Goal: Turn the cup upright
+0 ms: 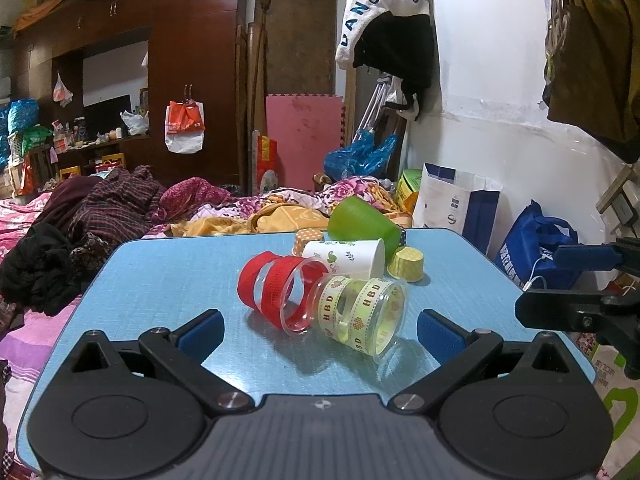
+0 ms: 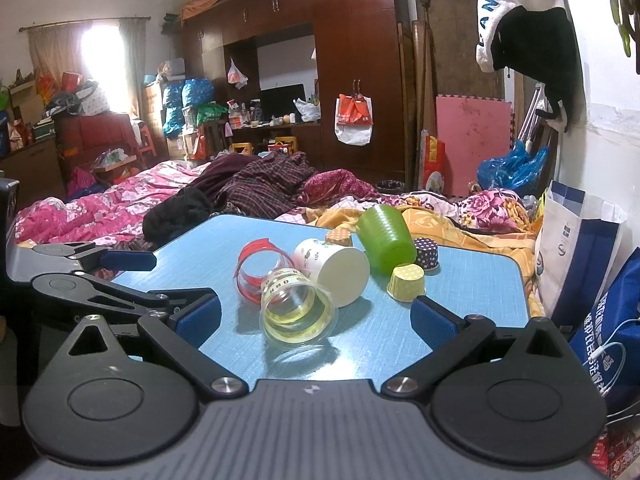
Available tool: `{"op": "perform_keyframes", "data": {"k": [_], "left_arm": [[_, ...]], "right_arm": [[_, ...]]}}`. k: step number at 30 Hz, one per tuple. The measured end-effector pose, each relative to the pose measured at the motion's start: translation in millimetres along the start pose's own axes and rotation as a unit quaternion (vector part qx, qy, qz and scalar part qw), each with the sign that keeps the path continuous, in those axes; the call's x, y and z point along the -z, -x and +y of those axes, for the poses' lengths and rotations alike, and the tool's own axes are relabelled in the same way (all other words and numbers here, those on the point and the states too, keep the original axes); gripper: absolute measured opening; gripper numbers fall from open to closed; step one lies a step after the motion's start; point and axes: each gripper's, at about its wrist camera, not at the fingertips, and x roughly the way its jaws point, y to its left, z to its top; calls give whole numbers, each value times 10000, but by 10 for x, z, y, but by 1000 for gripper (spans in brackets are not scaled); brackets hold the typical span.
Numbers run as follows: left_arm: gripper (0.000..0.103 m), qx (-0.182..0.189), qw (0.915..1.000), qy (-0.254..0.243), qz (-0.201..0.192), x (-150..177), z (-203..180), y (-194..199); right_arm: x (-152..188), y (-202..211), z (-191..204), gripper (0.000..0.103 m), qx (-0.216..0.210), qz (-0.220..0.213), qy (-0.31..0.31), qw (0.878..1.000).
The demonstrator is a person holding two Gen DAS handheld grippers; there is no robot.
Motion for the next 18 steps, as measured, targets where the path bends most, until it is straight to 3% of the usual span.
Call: {"op": "perform_keyframes", "data": {"k": [18], "left_arm": [[103,27,10000,-9,13,5,-18,-9]], "right_arm": [[12,-26,13,102,0,27,14,10000]]}}
